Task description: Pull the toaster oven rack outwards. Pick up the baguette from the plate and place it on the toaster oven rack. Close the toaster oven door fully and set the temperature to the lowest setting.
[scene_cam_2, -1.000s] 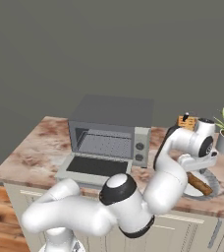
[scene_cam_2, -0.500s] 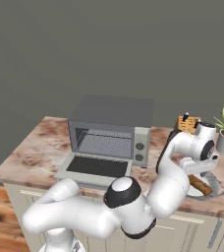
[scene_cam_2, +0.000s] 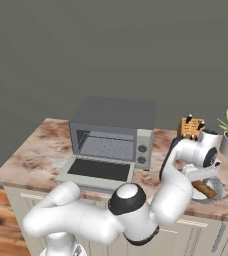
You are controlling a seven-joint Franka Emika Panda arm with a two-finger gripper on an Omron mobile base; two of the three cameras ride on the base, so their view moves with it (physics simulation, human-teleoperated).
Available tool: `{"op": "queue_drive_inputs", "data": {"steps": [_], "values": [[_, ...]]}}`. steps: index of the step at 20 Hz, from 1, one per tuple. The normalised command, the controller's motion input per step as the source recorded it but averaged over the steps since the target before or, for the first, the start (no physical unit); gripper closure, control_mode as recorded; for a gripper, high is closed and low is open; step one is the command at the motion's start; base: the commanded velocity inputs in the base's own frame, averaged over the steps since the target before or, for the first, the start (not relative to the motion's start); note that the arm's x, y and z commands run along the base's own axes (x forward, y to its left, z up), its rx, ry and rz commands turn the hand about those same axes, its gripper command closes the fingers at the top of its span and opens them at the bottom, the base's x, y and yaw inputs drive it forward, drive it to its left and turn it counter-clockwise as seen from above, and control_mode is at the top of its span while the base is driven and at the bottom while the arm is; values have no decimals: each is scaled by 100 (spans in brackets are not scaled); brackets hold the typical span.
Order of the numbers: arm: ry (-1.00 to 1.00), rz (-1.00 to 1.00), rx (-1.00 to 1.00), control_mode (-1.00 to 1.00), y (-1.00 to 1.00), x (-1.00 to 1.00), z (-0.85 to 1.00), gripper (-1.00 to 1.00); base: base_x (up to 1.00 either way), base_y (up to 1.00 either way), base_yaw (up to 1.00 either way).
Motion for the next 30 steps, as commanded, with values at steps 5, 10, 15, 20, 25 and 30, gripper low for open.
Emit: {"op": "queue_drive_inputs", "data": {"steps": [5,10,15,20,25,30], "values": [[0,4,0,-100,0,0,-23,100,0,0,0],[0,3,0,-100,0,0,-16,100,0,0,0],[-6,5,0,-100,0,-21,16,100,0,0,0],[-12,8,0,-100,19,-50,61,100,0,0,0],[-3,15,-4,-100,58,-41,51,100,0,0,0],[0,24,-5,-100,79,-23,31,100,0,0,0]]}}
